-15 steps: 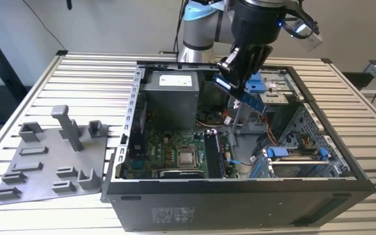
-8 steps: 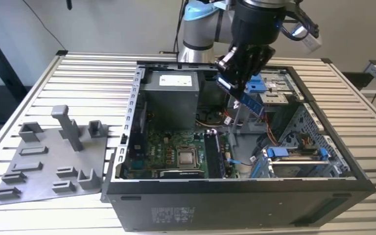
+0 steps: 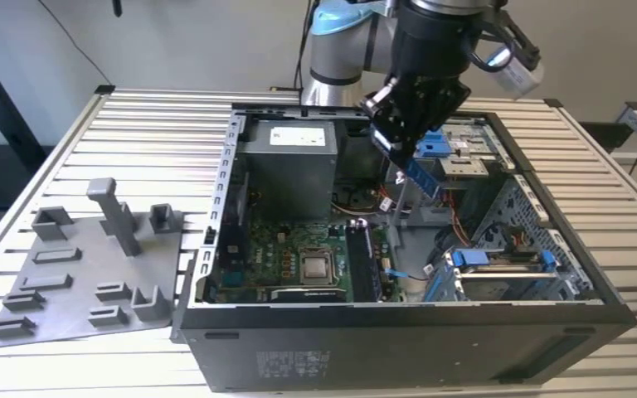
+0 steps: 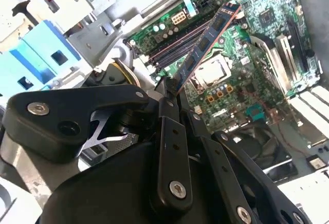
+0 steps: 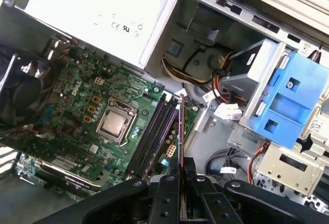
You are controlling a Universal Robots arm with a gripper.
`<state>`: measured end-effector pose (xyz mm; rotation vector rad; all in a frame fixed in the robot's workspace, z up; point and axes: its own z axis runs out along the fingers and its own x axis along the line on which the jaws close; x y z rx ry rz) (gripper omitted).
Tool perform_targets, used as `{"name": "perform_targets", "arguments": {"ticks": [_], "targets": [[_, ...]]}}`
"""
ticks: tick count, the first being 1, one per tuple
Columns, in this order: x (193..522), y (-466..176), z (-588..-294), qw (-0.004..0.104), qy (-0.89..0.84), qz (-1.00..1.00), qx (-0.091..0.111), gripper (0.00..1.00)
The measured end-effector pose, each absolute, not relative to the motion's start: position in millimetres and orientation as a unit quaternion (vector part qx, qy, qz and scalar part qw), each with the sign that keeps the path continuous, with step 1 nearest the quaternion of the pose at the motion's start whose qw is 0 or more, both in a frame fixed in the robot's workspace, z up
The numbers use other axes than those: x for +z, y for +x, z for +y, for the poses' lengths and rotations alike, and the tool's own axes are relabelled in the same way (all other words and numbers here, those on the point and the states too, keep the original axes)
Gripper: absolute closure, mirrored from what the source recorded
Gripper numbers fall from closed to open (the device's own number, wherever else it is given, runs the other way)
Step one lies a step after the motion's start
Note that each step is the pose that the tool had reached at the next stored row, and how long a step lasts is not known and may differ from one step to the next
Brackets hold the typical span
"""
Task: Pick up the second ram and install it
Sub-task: 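Insert the second ram into the second slot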
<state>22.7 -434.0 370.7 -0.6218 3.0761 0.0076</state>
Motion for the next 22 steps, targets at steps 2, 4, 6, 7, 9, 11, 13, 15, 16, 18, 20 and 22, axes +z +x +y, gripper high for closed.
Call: {"name": "perform_targets", "arguments": {"ticks": [2, 4, 6, 7, 9, 11, 13, 15, 16, 18, 20, 22], "targets": [[370.5, 22.7, -434.0, 0.002, -0.181, 0.984, 0.002, 0.85], [370.2, 22.7, -434.0, 0.002, -0.164, 0.986, 0.002, 0.85], [370.0, 22.7, -434.0, 0.002, -0.147, 0.989, 0.002, 0.85], [369.8, 22.7, -434.0, 0.002, -0.138, 0.99, 0.002, 0.85], [369.6, 22.7, -434.0, 0.002, -0.121, 0.993, 0.002, 0.85], [369.3, 22.7, -434.0, 0.002, -0.104, 0.995, 0.002, 0.85], [369.0, 22.7, -434.0, 0.002, -0.087, 0.996, 0.002, 0.85], [368.7, 22.7, -434.0, 0.002, -0.07, 0.998, 0.002, 0.85], [368.5, 22.7, -434.0, 0.002, -0.061, 0.998, 0.002, 0.85], [368.1, 22.7, -434.0, 0.002, -0.043, 0.999, 0.002, 0.85], [367.8, 22.7, -434.0, 0.002, -0.025, 1.0, 0.002, 0.85], [367.5, 22.7, -434.0, 0.002, -0.009, 1.0, 0.002, 0.85]]}}
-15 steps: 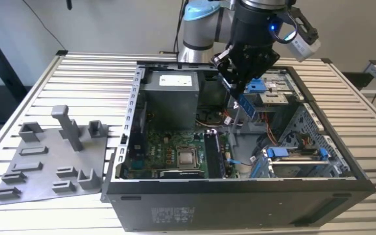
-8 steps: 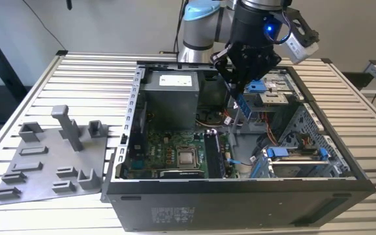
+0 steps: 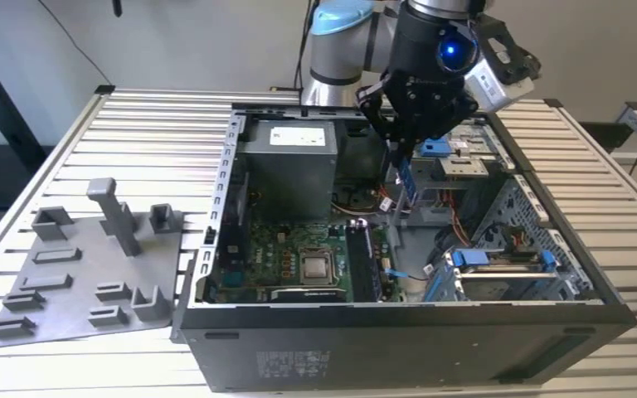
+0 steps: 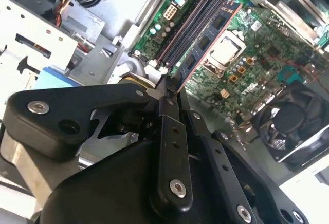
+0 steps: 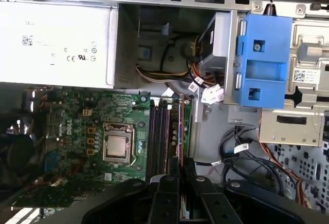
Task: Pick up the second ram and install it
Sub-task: 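Insert the second ram into the second slot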
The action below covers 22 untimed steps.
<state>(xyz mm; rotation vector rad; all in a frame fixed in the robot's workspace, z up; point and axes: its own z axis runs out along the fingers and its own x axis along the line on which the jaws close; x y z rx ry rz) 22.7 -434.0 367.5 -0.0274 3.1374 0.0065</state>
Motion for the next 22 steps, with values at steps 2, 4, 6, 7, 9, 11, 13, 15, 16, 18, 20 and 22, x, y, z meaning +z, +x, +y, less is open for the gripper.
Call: {"name": "perform_targets", "arguments": {"ticks": [2, 4, 6, 7, 9, 11, 13, 15, 16, 18, 20, 22], "targets": [[367.3, 22.7, -433.9, 0.002, 0.001, 1.0, 0.002, 0.85], [367.3, 22.7, -433.9, 0.002, 0.002, 1.0, 0.002, 0.85], [359.8, 22.7, -433.9, 0.002, 0.003, 1.0, 0.002, 0.85], [358.1, 22.0, -433.9, 0.002, 0.003, 1.0, 0.002, 0.85], [354.6, 20.4, -433.8, 0.002, 0.003, 1.0, 0.001, 0.85], [351.4, 19.1, -433.7, 0.002, 0.003, 1.0, 0.0, 0.85], [349.1, 18.6, -433.7, 0.002, 0.003, 1.0, -0.001, 0.85], [346.8, 18.0, -433.7, 0.002, 0.003, 1.0, -0.001, 0.85], [345.6, 17.7, -433.7, 0.002, 0.003, 1.0, -0.001, 0.85], [343.5, 17.6, -433.7, 0.002, 0.003, 1.0, -0.002, 0.85], [342.3, 17.4, -433.7, 0.002, 0.003, 1.0, -0.002, 0.85], [341.9, 17.3, -433.7, 0.002, 0.003, 1.0, -0.002, 0.85]]}}
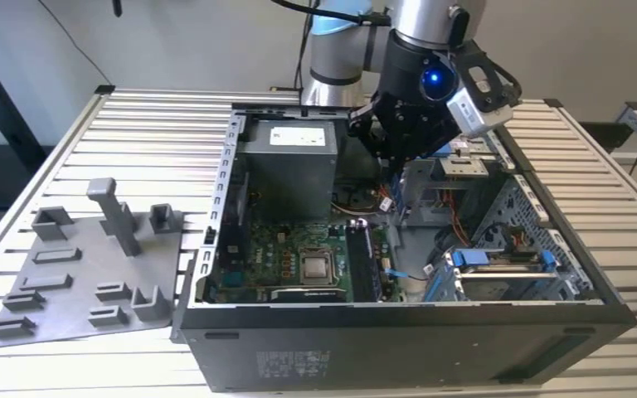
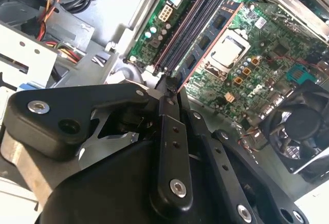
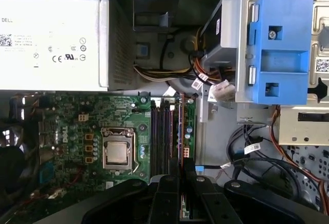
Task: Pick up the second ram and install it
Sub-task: 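Insert the second ram into the second slot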
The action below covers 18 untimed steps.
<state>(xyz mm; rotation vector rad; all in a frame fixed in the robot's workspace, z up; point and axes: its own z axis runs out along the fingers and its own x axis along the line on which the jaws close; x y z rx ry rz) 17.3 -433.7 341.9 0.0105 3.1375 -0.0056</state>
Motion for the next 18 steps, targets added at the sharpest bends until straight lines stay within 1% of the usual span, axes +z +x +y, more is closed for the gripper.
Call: {"name": "perform_targets", "arguments": {"ticks": [5, 18], "targets": [[341.4, 17.3, -433.7, 0.002, 0.003, 1.0, -0.002, 0.85], [326.5, 17.1, -433.0, 0.002, 0.003, 1.0, -0.003, 0.85]]}}
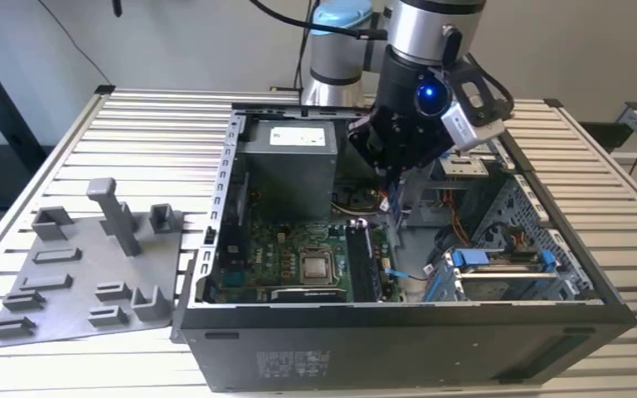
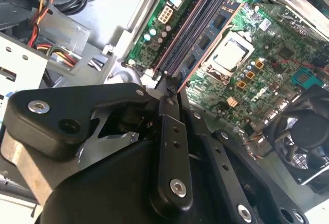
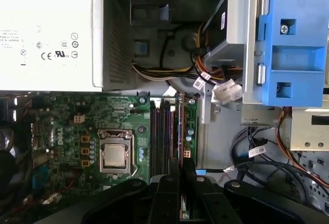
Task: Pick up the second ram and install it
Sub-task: 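Insert the second ram into the second slot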
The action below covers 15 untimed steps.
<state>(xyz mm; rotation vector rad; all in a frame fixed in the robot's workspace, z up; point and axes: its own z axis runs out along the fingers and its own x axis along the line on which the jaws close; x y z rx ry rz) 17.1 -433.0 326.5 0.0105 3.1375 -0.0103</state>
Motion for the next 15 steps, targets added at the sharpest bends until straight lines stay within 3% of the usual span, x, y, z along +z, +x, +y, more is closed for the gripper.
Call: {"name": "perform_targets", "arguments": {"ticks": [15], "targets": [[311.4, 17.1, -431.7, 0.002, 0.003, 1.0, -0.005, 0.85]]}}
